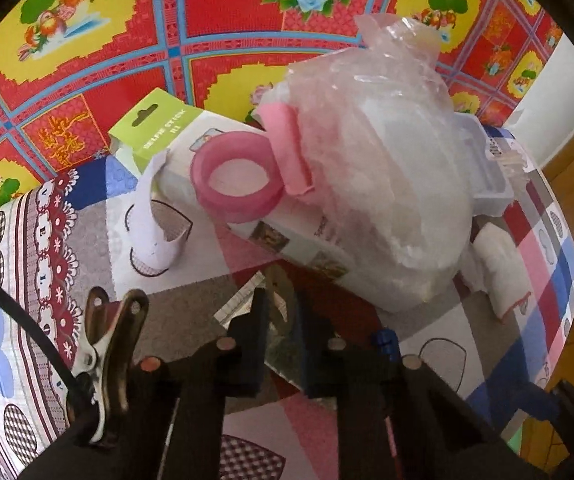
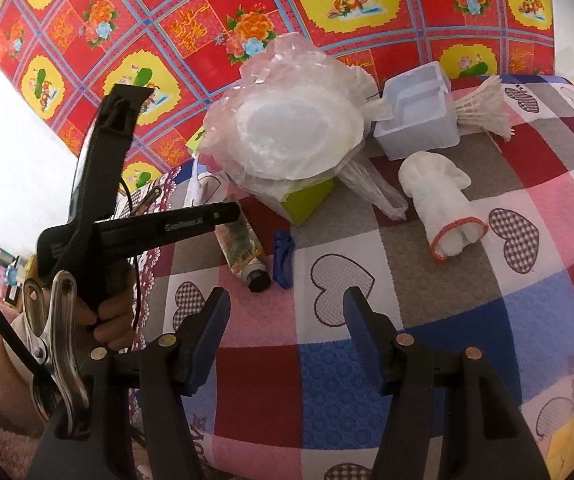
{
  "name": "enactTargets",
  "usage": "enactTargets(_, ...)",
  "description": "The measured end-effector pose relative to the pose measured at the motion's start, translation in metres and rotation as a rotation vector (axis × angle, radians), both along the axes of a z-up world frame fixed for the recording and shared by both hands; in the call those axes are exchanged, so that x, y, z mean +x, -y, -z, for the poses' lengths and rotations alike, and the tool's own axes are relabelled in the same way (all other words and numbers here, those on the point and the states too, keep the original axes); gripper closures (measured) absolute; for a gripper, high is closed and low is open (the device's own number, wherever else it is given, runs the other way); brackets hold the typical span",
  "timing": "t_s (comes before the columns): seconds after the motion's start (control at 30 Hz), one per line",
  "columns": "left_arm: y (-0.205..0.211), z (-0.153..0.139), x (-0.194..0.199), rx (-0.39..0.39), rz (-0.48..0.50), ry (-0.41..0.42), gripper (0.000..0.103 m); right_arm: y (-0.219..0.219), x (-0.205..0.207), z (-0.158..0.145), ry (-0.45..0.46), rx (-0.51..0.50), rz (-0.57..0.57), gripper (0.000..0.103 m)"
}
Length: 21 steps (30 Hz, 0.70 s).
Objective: Collect trash
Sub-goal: 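Lower the right gripper toward the beige squeeze tube on the bed, then close the right gripper on the beige squeeze tube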
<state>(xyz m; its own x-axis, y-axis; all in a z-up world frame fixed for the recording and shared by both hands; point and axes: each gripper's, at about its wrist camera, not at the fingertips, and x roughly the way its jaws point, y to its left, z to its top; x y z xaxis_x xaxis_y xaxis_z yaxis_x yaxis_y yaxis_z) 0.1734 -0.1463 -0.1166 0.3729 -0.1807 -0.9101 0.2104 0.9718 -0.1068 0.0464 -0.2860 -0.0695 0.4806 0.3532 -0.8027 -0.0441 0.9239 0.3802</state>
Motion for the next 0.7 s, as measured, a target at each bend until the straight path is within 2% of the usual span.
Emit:
enactTargets(0.37, -0.044, -0.034, -0.021, -0.055, -0.059, 0.032, 0.092, -0.015, 0.014, 0.004, 0.013, -0.025, -0.038, 0.043)
enactTargets(0.7, -0.090, -0.052, -0.046, -0.058, -0.144, 0.041, 0.092, -0.056, 0.049, 0.016, 0.033, -0.112, -0.203, 0.043)
